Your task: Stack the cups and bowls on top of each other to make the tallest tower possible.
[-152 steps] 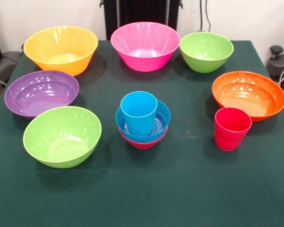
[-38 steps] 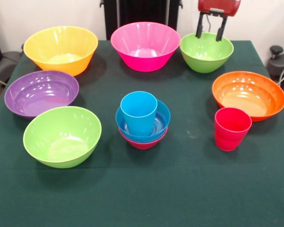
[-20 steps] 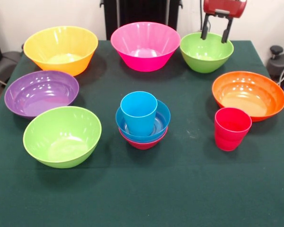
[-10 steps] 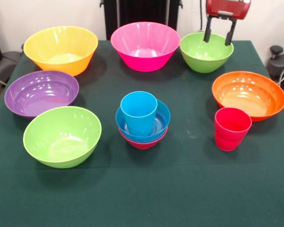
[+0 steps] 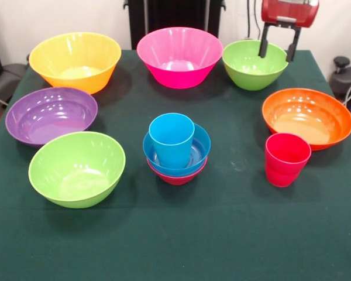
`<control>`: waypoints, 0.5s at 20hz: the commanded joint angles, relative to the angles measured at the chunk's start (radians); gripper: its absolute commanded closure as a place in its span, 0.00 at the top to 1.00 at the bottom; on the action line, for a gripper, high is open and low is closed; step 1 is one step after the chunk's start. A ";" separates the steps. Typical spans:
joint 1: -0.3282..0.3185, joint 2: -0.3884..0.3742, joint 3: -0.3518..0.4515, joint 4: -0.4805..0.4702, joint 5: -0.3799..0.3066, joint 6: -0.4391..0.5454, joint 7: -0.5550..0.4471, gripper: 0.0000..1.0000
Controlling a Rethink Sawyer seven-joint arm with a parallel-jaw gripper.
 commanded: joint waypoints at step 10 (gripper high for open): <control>0.043 0.058 0.023 -0.060 0.076 0.108 0.137 1.00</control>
